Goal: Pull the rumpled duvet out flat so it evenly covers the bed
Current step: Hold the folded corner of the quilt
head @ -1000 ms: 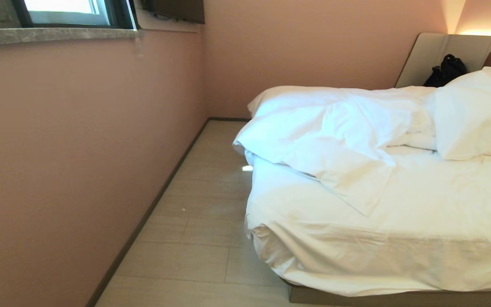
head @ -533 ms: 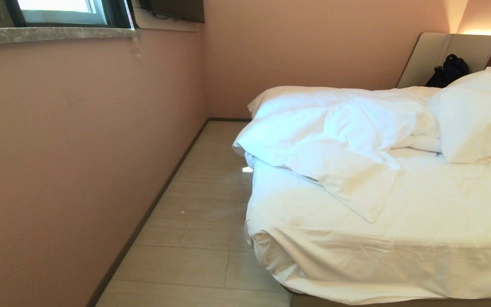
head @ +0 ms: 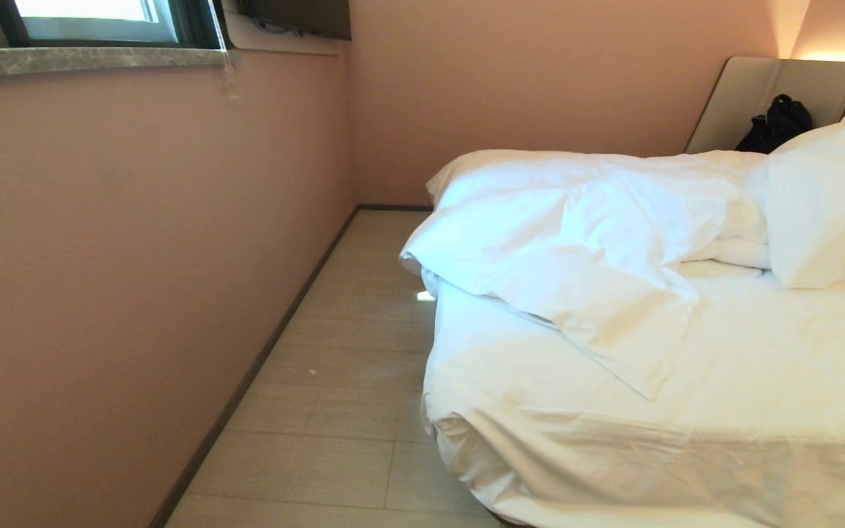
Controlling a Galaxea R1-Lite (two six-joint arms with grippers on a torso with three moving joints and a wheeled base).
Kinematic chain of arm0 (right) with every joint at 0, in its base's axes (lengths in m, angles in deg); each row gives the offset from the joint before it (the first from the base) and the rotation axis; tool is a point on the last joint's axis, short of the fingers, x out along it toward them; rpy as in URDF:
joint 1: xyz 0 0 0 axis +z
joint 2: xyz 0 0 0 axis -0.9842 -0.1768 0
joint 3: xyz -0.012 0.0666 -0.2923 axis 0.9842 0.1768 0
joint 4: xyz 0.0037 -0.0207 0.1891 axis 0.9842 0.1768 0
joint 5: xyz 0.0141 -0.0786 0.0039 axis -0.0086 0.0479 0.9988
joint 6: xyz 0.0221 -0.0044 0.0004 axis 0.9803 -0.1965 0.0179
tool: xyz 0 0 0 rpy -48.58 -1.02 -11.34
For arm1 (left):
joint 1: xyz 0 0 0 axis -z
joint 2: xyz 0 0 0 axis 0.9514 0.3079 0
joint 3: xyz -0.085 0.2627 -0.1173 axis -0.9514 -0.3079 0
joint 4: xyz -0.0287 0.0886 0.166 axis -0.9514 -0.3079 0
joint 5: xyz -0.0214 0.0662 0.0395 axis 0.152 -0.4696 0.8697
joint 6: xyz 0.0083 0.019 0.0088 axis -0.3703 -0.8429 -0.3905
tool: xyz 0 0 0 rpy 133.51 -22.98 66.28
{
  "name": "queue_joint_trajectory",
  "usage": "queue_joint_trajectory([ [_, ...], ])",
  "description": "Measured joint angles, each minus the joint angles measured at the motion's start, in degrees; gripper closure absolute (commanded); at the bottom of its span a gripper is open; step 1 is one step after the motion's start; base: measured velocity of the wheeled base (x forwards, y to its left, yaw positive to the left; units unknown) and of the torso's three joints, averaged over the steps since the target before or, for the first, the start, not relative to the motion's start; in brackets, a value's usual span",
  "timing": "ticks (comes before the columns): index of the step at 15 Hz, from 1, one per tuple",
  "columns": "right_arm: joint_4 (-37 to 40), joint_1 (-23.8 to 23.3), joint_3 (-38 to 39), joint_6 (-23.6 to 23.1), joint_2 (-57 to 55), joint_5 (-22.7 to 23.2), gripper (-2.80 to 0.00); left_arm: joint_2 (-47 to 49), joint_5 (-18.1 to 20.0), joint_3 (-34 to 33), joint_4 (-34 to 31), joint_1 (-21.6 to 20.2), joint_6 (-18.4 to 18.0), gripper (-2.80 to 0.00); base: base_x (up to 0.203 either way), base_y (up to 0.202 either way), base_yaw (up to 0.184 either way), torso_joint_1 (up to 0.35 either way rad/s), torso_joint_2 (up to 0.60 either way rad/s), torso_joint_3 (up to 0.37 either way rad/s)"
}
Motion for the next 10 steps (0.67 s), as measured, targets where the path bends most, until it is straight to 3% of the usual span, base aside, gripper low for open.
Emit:
queue_joint_trajectory([
  [7,0.0,0.0,0.0,0.0,0.0,0.0,0.00,0.0,0.0,0.0,0.0,0.0,0.0,0.00,0.186,0.000,0.000,0.005,0.00,0.004],
  [10,0.0,0.0,0.0,0.0,0.0,0.0,0.00,0.0,-0.1,0.0,0.0,0.0,0.3,0.00,0.000,0.000,0.000,0.000,0.00,0.000],
])
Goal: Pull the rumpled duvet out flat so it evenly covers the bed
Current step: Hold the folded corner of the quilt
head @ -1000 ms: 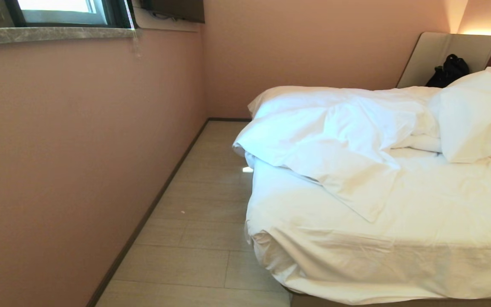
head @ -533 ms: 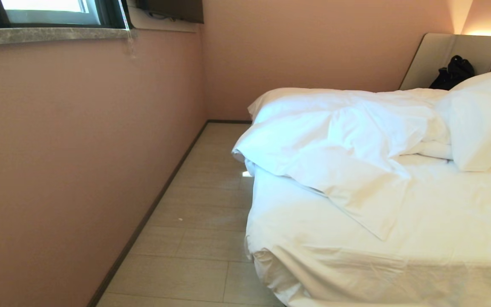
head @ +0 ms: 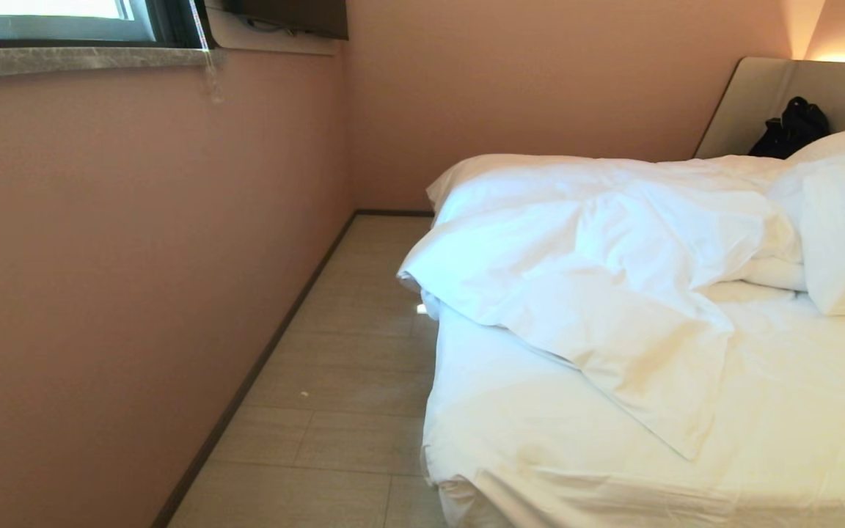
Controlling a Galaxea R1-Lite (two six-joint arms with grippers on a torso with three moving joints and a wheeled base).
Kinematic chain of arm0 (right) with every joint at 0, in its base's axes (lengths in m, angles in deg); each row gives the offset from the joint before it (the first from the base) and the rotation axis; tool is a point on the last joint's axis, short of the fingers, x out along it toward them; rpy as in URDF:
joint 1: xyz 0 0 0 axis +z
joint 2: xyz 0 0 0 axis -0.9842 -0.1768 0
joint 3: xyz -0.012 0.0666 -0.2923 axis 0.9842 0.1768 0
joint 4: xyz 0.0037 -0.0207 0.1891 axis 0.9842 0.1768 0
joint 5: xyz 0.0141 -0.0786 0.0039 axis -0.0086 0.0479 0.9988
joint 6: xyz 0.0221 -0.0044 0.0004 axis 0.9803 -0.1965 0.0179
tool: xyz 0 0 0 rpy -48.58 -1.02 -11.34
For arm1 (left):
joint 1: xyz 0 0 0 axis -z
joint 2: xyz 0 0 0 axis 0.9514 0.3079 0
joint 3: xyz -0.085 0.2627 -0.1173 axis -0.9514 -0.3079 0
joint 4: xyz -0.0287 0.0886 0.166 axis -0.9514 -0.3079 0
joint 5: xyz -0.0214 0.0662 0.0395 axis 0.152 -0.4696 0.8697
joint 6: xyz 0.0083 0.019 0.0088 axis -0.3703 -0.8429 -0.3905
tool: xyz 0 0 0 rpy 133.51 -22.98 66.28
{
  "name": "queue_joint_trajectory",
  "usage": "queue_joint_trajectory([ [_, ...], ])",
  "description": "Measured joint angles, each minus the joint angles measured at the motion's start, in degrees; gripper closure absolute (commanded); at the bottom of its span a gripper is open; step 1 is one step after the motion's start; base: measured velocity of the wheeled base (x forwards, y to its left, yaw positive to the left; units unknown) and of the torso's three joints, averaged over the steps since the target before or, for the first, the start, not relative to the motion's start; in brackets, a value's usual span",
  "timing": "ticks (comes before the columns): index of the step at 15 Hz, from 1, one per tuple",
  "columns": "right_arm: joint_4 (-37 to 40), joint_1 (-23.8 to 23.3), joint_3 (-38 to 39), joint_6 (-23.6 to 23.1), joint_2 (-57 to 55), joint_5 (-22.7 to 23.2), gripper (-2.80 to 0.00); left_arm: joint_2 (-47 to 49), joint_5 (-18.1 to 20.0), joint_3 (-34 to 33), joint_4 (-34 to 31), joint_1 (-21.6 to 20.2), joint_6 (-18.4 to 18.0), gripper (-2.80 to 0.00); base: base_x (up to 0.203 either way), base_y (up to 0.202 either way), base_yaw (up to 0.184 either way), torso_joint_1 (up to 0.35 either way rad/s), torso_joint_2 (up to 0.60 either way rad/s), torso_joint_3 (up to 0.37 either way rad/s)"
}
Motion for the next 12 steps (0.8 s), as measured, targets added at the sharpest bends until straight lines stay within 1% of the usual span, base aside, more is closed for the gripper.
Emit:
queue_joint_trajectory([
  [12,0.0,0.0,0.0,0.0,0.0,0.0,0.00,0.0,0.0,0.0,0.0,0.0,0.0,0.00,0.000,0.000,0.000,0.000,0.00,0.000],
])
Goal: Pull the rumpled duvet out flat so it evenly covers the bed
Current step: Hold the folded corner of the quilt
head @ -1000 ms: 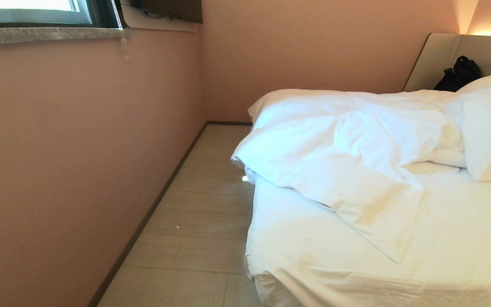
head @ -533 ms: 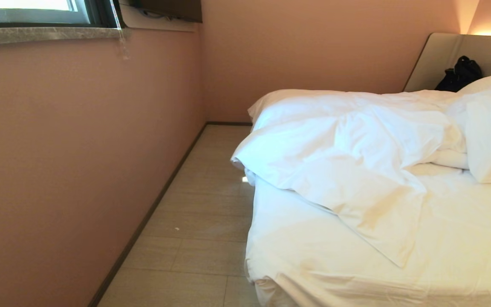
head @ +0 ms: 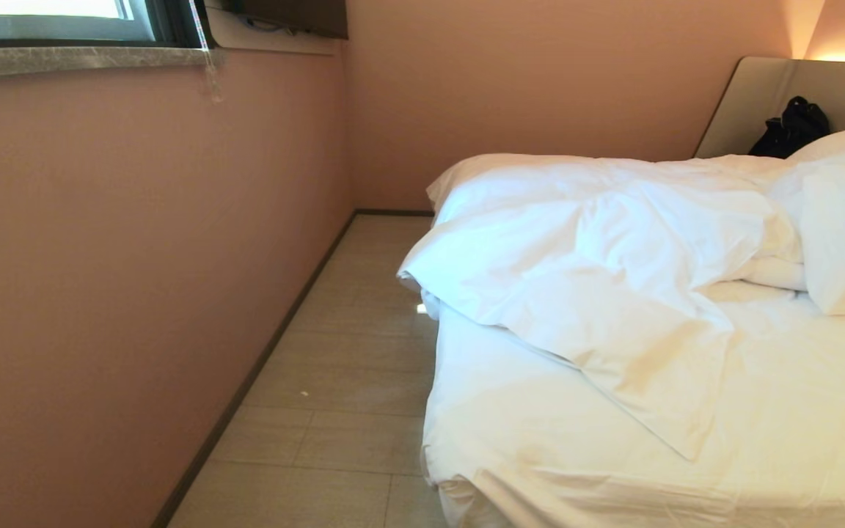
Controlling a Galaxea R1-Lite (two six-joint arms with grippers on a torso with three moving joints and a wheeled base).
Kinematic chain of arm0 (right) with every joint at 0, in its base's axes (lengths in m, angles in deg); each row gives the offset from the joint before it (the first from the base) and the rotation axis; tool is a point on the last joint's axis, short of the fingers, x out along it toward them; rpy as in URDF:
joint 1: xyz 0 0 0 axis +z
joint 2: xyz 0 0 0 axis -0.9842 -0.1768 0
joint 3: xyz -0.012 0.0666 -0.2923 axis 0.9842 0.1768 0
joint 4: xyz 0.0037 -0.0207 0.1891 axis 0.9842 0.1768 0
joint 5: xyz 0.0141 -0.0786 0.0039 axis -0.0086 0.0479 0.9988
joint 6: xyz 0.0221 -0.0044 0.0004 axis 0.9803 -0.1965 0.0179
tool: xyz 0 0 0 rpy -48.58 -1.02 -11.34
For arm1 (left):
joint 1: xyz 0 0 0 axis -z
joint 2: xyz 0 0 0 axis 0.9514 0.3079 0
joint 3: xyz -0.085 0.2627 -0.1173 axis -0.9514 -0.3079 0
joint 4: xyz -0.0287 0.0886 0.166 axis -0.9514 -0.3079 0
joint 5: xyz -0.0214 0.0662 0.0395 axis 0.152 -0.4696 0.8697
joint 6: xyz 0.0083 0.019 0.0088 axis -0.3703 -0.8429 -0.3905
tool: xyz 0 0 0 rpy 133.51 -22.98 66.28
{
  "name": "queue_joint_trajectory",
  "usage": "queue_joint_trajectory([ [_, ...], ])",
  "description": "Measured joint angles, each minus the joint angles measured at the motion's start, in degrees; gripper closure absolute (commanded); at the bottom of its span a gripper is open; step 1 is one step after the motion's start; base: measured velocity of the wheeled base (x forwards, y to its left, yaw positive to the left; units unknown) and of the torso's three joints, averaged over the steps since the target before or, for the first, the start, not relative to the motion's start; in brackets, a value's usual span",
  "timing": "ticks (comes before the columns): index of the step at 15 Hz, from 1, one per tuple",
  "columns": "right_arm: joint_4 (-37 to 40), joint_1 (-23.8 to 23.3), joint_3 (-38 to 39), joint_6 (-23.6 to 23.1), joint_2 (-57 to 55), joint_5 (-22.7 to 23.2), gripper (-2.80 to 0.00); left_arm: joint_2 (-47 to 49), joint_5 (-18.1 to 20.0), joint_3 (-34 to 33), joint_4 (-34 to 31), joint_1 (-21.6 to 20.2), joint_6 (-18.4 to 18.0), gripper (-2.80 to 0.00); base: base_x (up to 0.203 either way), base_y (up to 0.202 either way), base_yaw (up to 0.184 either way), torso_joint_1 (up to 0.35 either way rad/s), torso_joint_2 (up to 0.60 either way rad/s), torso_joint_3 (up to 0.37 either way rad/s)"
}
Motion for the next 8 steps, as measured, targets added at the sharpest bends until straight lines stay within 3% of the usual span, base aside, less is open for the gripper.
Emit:
queue_joint_trajectory([
  [2,0.0,0.0,0.0,0.0,0.0,0.0,0.00,0.0,0.0,0.0,0.0,0.0,0.0,0.00,-0.048,0.000,-0.002,0.008,0.00,0.002],
  [8,0.0,0.0,0.0,0.0,0.0,0.0,0.00,0.0,0.0,0.0,0.0,0.0,0.0,0.00,-0.170,0.000,0.000,-0.001,0.00,0.004],
])
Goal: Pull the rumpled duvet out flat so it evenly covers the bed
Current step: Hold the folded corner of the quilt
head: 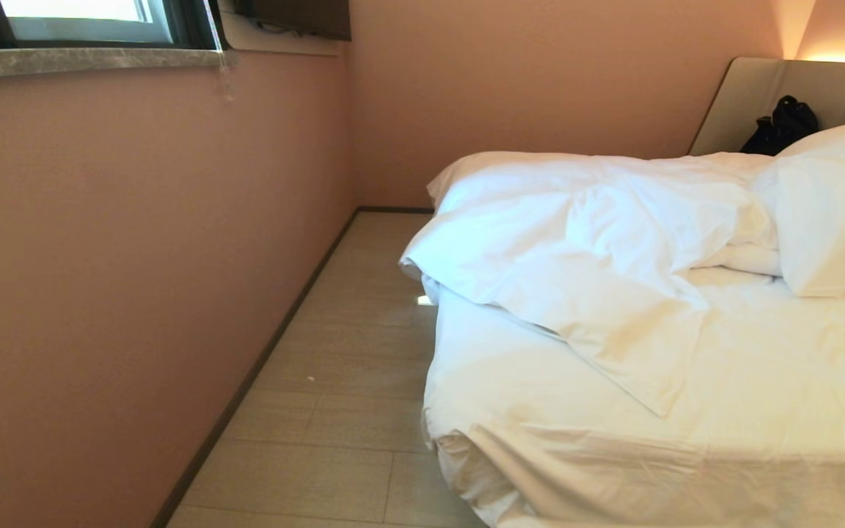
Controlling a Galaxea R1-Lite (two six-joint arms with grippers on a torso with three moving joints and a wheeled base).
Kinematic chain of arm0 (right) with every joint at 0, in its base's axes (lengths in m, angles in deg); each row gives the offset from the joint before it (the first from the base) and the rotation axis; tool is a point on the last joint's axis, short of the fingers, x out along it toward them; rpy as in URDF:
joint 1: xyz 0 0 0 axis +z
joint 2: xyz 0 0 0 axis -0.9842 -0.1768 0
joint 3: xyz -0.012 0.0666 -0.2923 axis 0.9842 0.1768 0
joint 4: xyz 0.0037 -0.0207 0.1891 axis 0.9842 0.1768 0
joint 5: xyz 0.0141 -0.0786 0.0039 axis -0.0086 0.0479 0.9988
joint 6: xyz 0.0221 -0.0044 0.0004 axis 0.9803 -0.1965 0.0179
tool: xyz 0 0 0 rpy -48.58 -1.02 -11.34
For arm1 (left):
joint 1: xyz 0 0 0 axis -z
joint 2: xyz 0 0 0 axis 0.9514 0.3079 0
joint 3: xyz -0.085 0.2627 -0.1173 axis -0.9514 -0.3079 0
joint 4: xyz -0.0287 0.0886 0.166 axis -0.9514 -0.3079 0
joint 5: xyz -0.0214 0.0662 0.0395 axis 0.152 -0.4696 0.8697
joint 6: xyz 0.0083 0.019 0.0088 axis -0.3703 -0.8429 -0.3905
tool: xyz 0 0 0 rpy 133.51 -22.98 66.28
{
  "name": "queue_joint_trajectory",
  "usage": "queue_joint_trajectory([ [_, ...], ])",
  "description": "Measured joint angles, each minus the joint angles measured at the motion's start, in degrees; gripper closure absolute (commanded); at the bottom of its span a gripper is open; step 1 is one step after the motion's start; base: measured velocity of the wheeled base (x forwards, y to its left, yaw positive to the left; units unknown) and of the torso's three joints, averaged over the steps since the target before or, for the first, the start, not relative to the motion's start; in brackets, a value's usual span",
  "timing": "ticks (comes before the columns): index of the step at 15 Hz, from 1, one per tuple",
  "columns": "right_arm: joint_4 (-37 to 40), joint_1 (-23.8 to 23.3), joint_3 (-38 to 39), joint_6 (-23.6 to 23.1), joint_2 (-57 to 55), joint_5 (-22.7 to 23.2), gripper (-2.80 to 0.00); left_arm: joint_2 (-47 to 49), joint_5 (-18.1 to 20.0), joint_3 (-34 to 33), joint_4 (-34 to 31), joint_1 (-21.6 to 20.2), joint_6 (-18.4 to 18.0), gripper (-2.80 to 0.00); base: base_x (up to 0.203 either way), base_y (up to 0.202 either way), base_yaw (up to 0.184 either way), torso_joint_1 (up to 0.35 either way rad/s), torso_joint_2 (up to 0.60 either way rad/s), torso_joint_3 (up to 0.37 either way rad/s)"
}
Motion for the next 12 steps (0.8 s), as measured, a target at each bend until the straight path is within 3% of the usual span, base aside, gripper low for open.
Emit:
queue_joint_trajectory([
  [10,0.0,0.0,0.0,0.0,0.0,0.0,0.00,0.0,-0.1,0.0,0.0,0.0,-0.1,0.00,0.000,0.000,0.000,0.000,0.00,0.000],
  [12,0.0,0.0,0.0,0.0,0.0,0.0,0.00,0.0,0.0,0.0,0.0,0.0,-0.2,0.00,0.002,-0.139,0.002,0.000,0.00,0.001],
])
